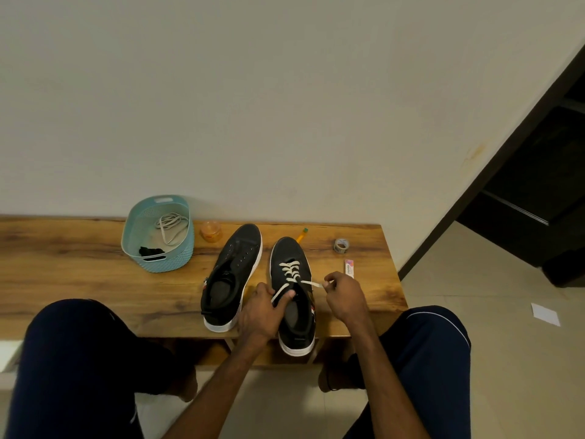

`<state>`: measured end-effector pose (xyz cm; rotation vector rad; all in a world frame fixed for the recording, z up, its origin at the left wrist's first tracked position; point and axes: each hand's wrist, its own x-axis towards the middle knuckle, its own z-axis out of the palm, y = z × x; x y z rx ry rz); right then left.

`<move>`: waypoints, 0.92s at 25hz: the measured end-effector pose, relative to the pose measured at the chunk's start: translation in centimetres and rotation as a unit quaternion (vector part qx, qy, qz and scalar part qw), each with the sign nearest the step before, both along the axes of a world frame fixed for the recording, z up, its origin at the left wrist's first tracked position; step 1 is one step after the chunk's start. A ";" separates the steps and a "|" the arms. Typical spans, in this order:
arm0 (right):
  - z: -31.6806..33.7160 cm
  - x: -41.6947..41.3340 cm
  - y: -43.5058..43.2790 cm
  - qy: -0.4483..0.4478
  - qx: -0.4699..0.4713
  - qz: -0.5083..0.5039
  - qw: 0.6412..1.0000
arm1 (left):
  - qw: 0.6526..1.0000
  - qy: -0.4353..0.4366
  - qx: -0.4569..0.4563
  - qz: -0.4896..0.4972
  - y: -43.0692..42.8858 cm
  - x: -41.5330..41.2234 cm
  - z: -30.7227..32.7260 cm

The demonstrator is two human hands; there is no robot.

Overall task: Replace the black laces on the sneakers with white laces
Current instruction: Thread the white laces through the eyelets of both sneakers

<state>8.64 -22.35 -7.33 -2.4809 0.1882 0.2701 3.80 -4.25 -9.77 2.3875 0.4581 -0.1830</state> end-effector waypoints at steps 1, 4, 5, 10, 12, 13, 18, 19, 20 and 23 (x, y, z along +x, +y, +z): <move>-0.1 -0.1 0.3 0.015 -0.003 0.009 1.000 | 1.000 0.006 -0.023 -0.006 0.4 -0.1 0.5; 0.8 -0.3 -0.1 0.011 -0.024 0.032 0.999 | 0.987 -0.015 -0.157 0.005 2.1 0.3 2.6; 1.7 -0.3 -0.5 -0.016 -0.020 0.018 1.000 | 0.981 -0.032 -0.192 0.015 2.6 0.5 3.7; 8.4 -0.9 -1.1 -0.181 0.148 -0.072 0.970 | 0.939 -0.139 -0.314 0.016 3.5 0.7 11.8; 11.0 -1.3 -0.4 -0.201 0.247 -0.065 0.946 | 0.918 -0.176 -0.354 0.012 3.4 1.0 15.0; 12.3 -1.5 0.1 -0.205 0.297 -0.061 0.931 | 0.904 -0.194 -0.381 0.008 3.2 1.1 16.3; 17.7 -0.4 2.6 -0.176 0.470 -0.037 0.864 | 0.852 -0.258 -0.454 -0.041 1.6 2.2 20.2; 18.4 0.0 3.2 -0.170 0.473 -0.036 0.864 | 0.851 -0.264 -0.452 -0.050 1.4 2.6 20.4; 18.9 0.3 3.8 -0.166 0.463 -0.035 0.870 | 0.854 -0.265 -0.443 -0.063 1.2 2.9 20.4; 18.0 0.8 4.6 -0.162 0.367 -0.044 0.915 | 0.892 -0.252 -0.369 -0.068 1.5 3.4 18.3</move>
